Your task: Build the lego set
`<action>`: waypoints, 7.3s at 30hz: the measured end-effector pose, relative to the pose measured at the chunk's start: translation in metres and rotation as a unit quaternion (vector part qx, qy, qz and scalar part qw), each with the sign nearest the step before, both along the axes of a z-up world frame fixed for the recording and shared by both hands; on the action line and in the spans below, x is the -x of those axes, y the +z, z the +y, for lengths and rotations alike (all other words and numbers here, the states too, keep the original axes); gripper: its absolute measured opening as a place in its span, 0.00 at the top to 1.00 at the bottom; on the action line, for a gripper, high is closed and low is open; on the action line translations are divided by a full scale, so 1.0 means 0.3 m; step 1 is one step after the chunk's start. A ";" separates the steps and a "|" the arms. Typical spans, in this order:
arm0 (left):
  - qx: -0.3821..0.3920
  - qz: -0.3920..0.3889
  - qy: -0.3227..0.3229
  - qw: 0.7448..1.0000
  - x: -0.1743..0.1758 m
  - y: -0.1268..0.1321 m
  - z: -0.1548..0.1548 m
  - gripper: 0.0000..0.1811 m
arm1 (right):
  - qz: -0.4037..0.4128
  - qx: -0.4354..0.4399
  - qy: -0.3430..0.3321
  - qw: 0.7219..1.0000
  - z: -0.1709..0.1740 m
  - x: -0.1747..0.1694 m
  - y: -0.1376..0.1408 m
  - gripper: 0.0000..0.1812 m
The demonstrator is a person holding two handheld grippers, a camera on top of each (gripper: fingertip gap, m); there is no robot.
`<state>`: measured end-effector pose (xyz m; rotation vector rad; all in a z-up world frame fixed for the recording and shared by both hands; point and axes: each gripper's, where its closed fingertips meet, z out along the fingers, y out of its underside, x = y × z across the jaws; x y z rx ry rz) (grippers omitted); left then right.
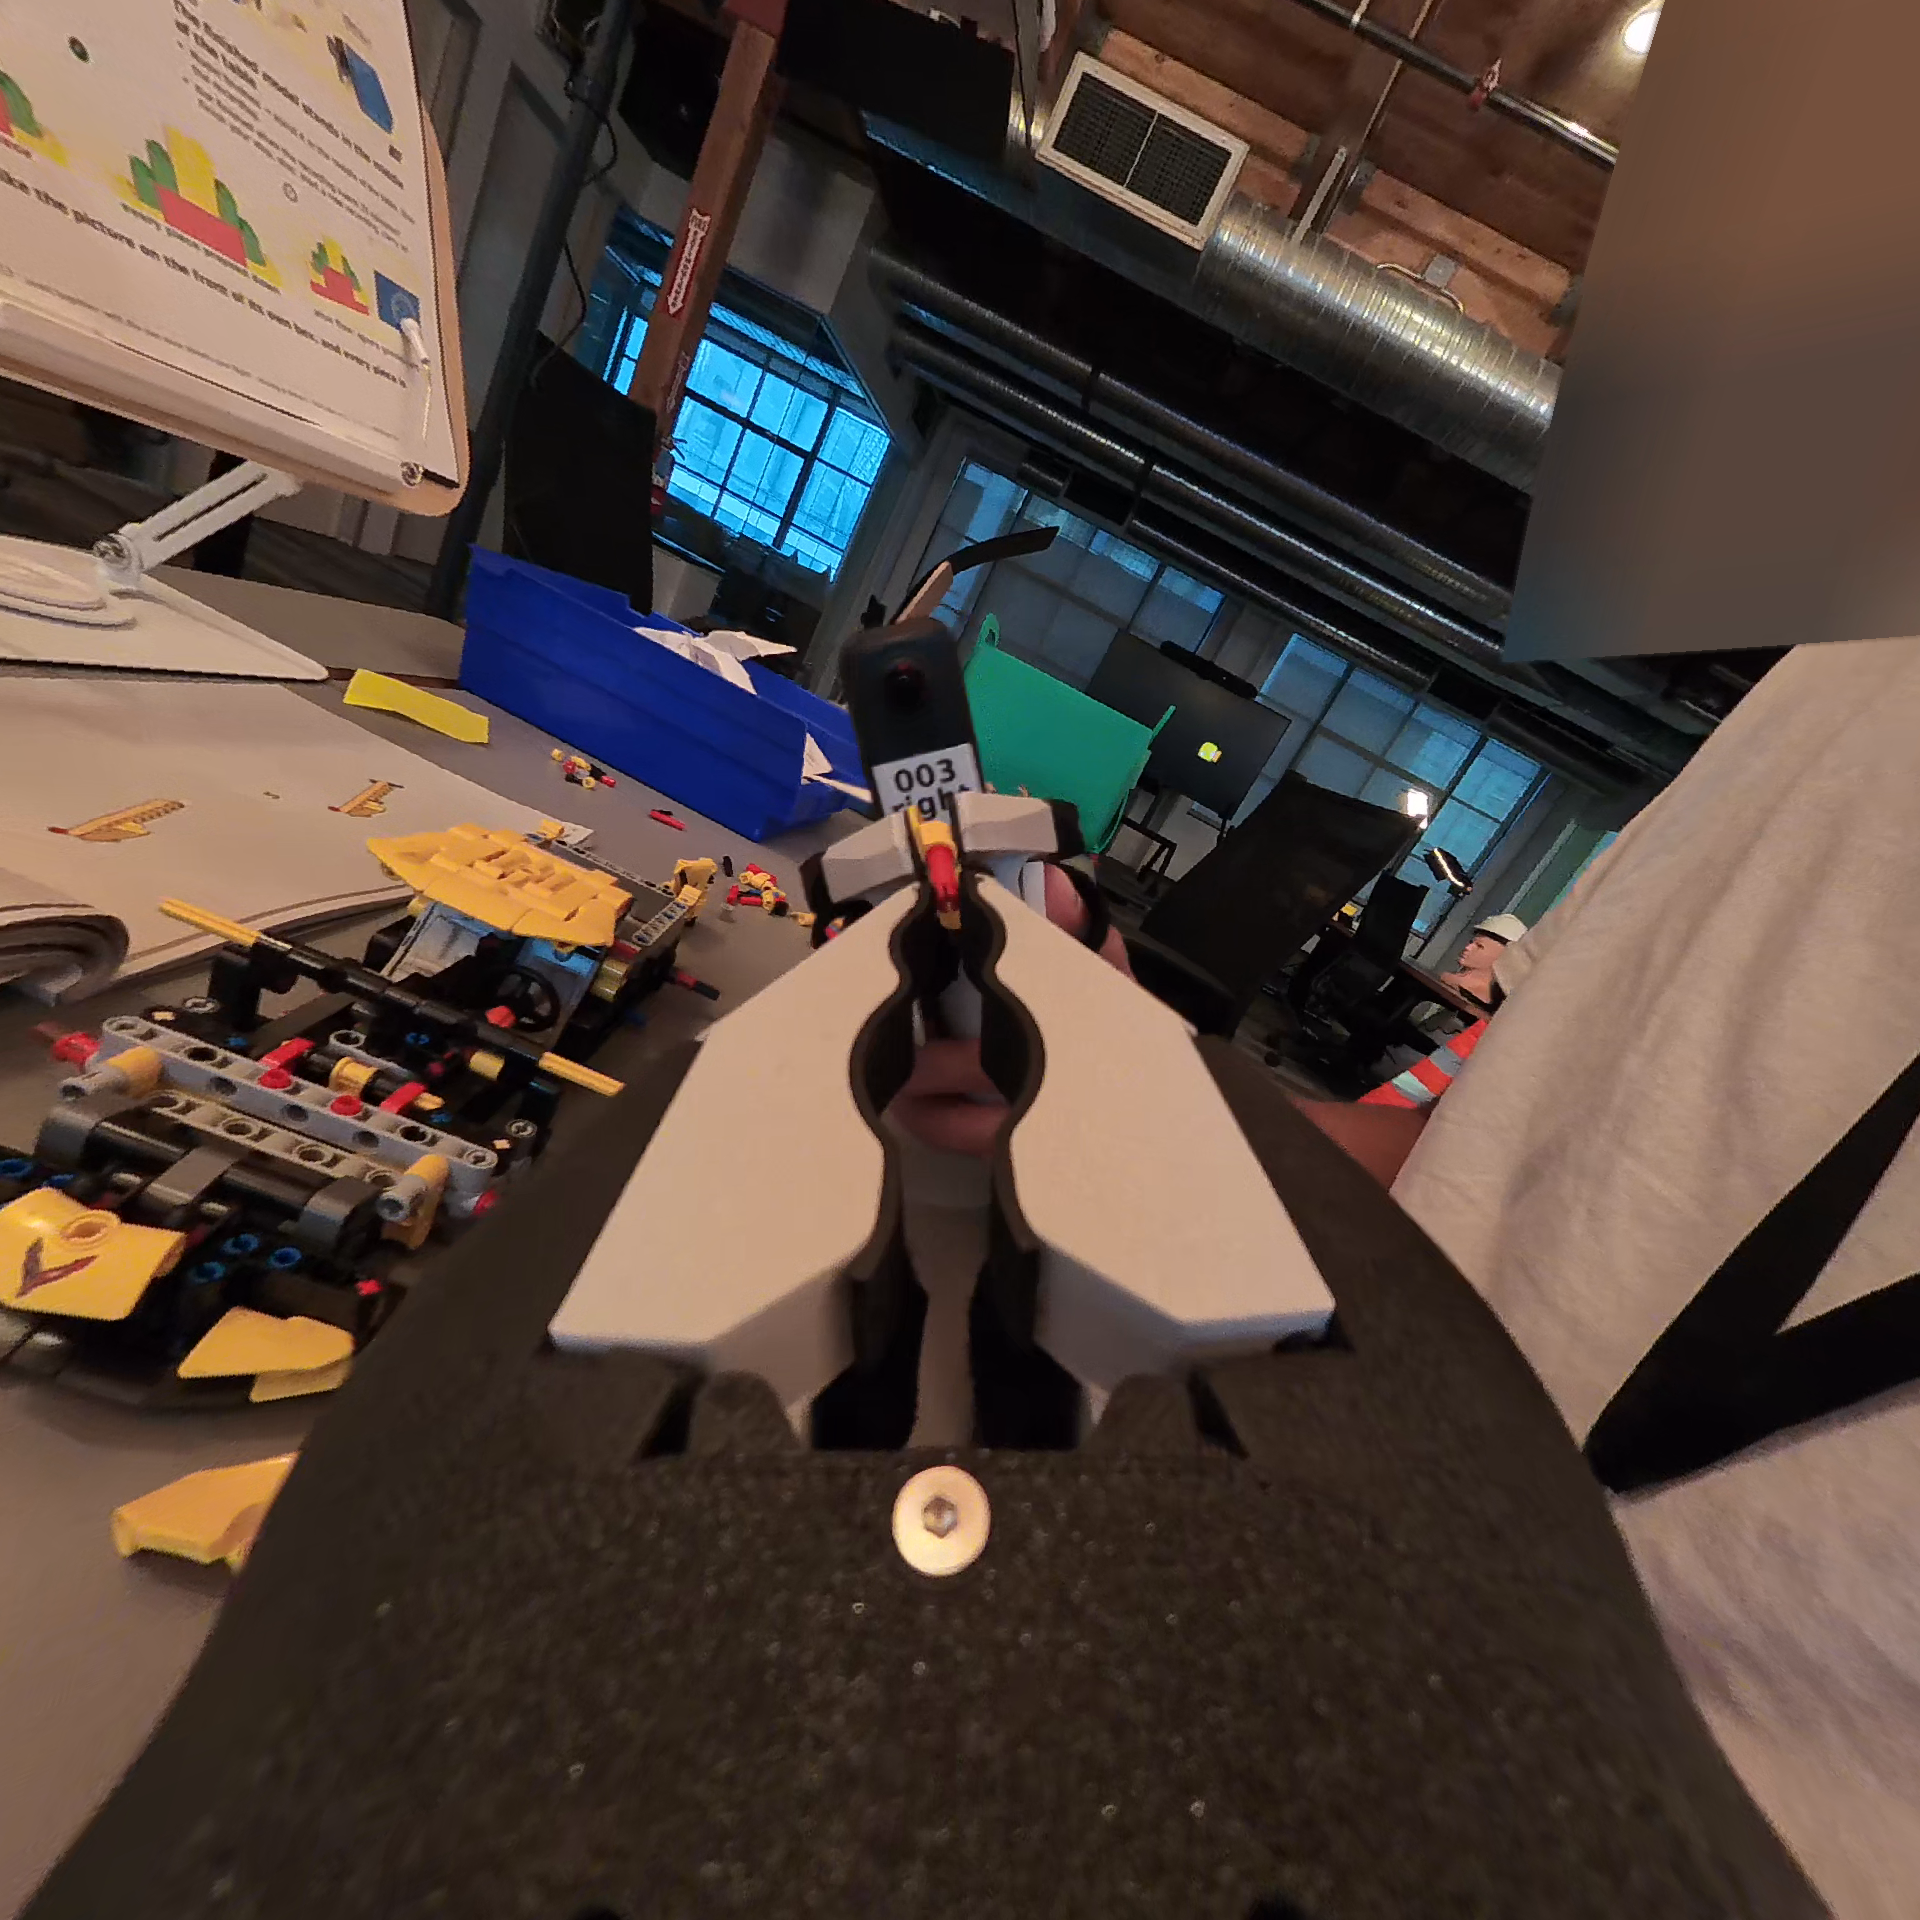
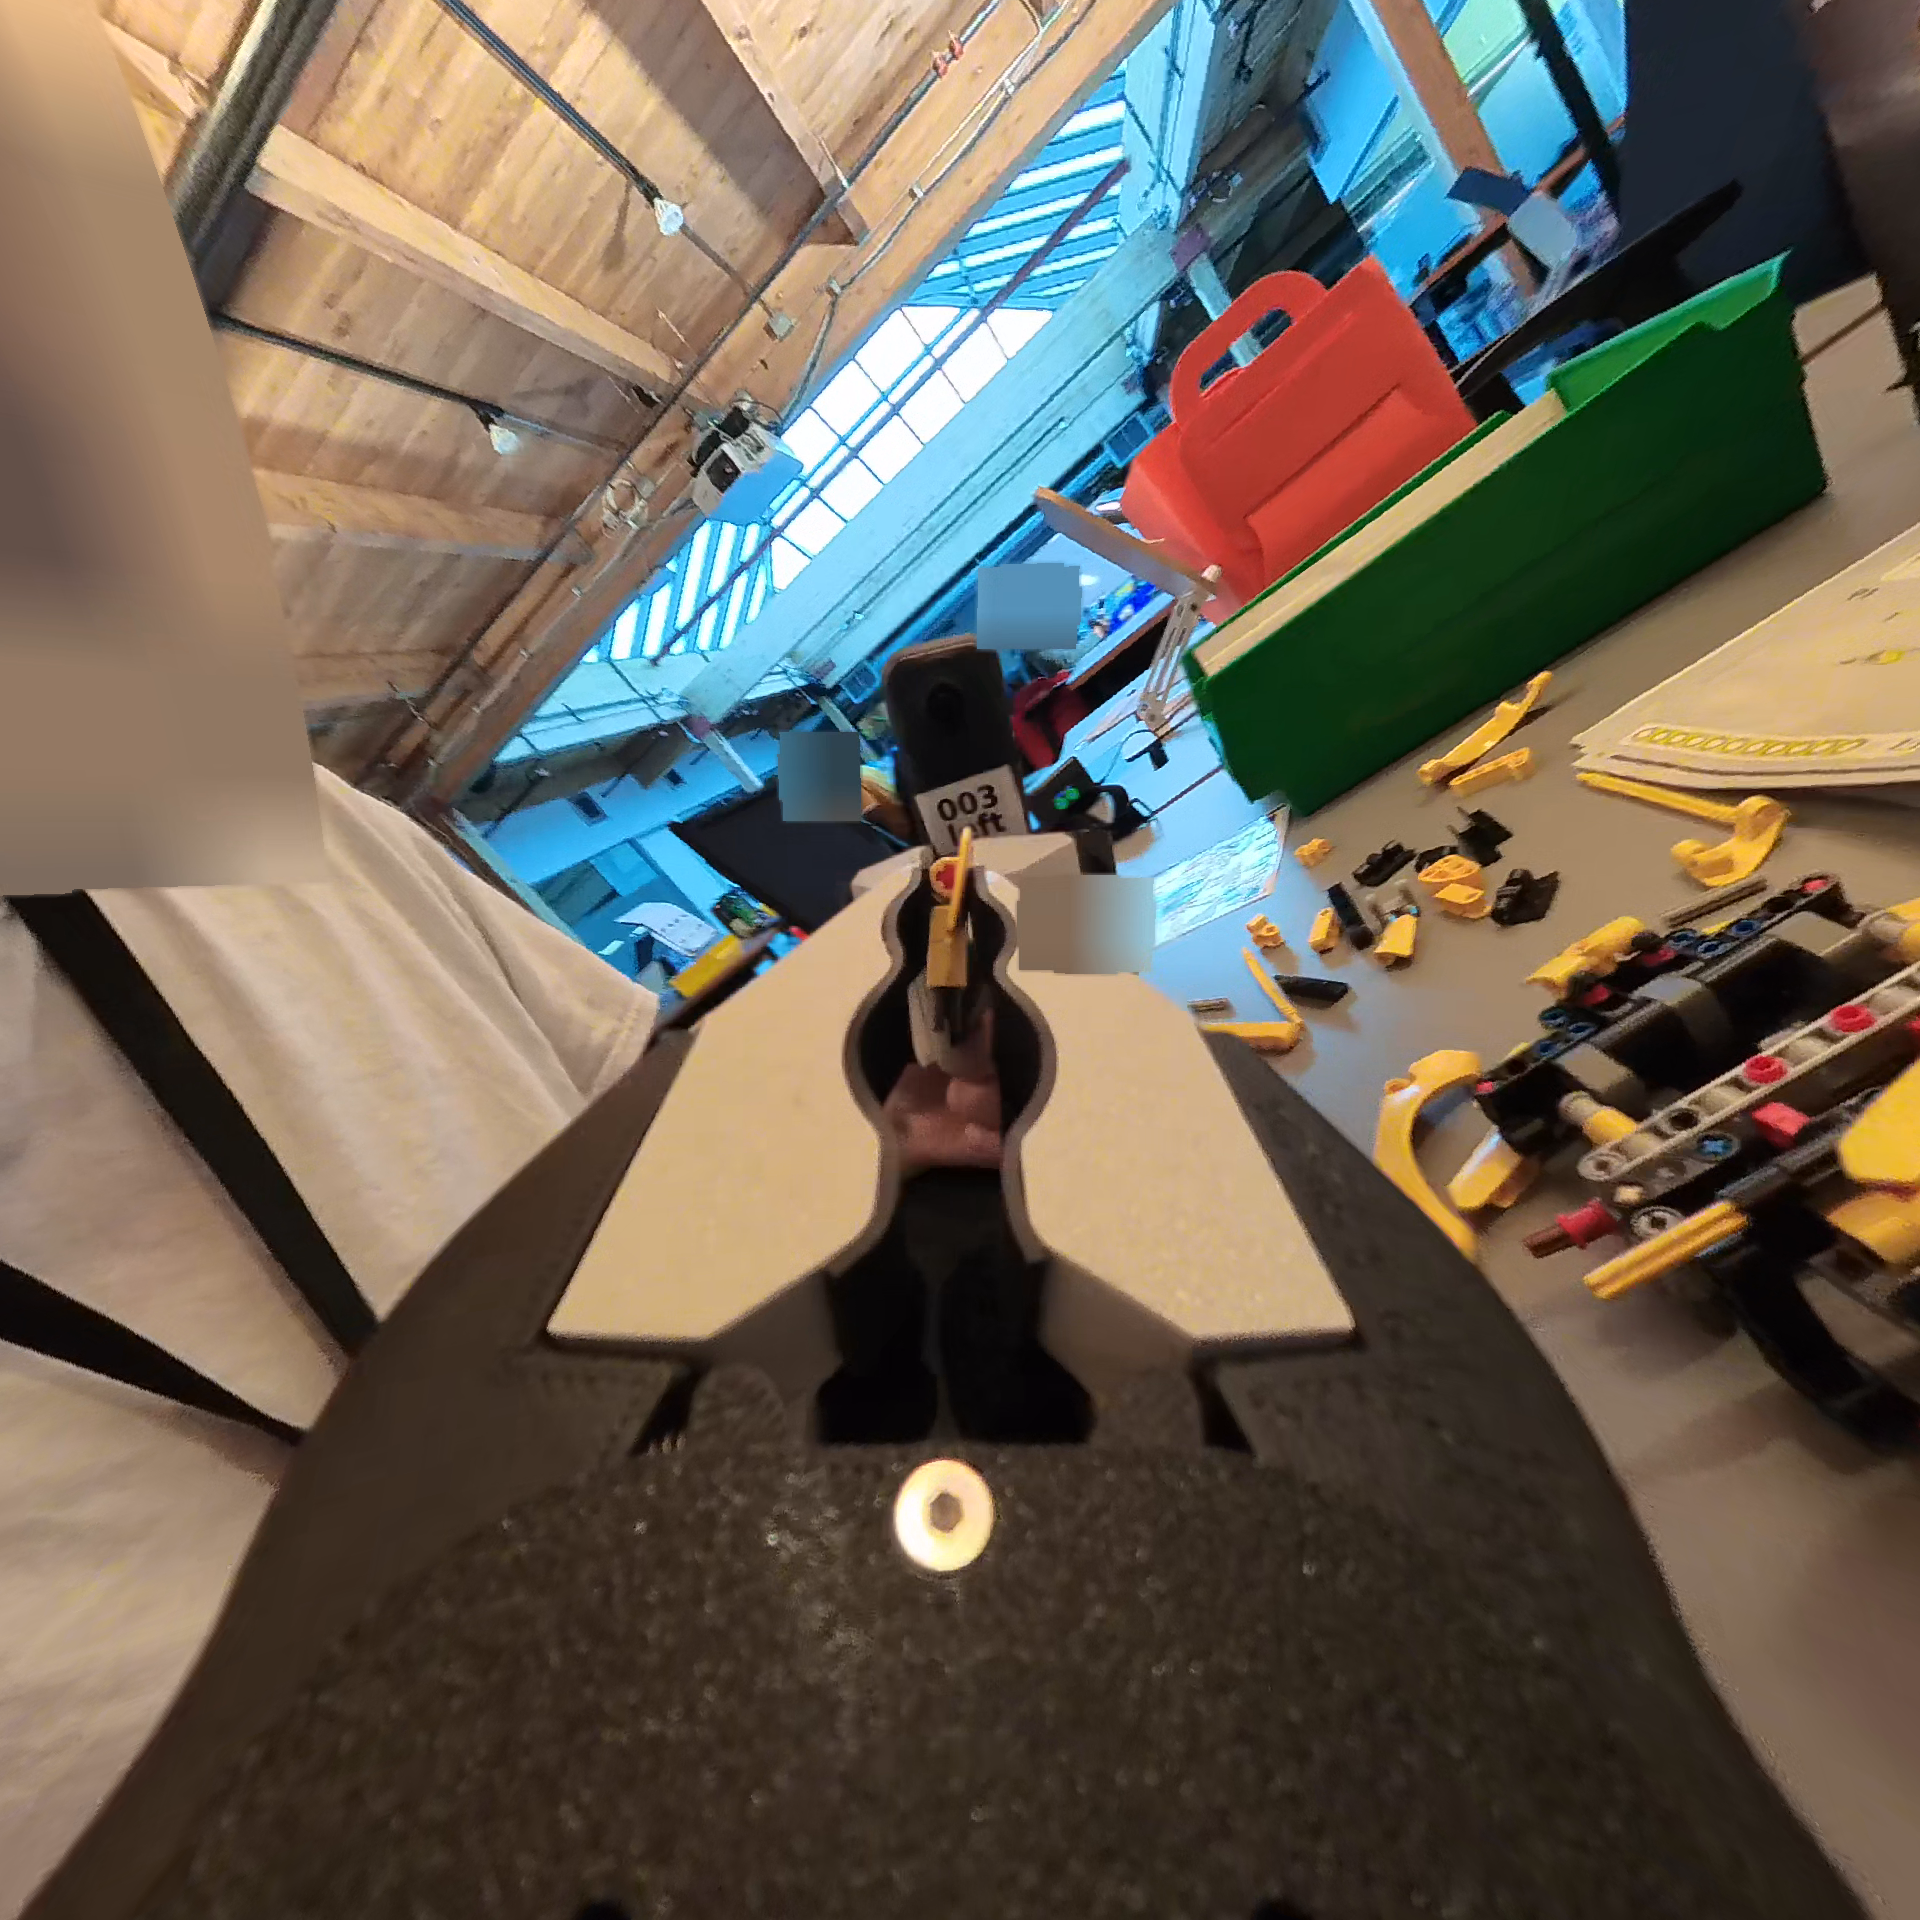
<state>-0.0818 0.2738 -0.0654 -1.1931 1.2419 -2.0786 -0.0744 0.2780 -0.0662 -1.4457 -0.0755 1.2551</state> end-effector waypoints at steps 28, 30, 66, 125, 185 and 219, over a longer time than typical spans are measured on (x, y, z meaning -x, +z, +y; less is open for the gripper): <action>-0.721 -0.112 0.325 0.602 -0.031 -0.072 -0.011 0.98 | 0.024 0.053 -0.023 0.998 0.031 -0.043 -0.050 0.82; -0.704 -0.128 0.321 0.620 -0.022 -0.057 -0.026 0.98 | 0.041 0.055 -0.005 0.998 0.027 -0.033 -0.045 0.79; -0.621 -0.011 0.321 0.715 -0.062 -0.122 0.054 0.94 | -0.231 0.037 -0.176 0.956 0.077 -0.065 -0.117 0.79; 0.001 0.018 0.007 1.000 -0.008 -0.017 0.017 0.86 | -0.039 0.001 -0.030 0.999 0.006 -0.013 -0.007 0.97; -0.093 0.041 -0.005 0.995 -0.019 -0.071 -0.050 0.96 | -0.554 0.283 -0.053 0.781 -0.414 -0.383 -0.477 0.86; -0.098 0.045 0.005 0.994 -0.023 -0.079 -0.048 0.96 | -0.418 0.468 -0.295 0.721 -0.412 -0.394 -0.490 0.86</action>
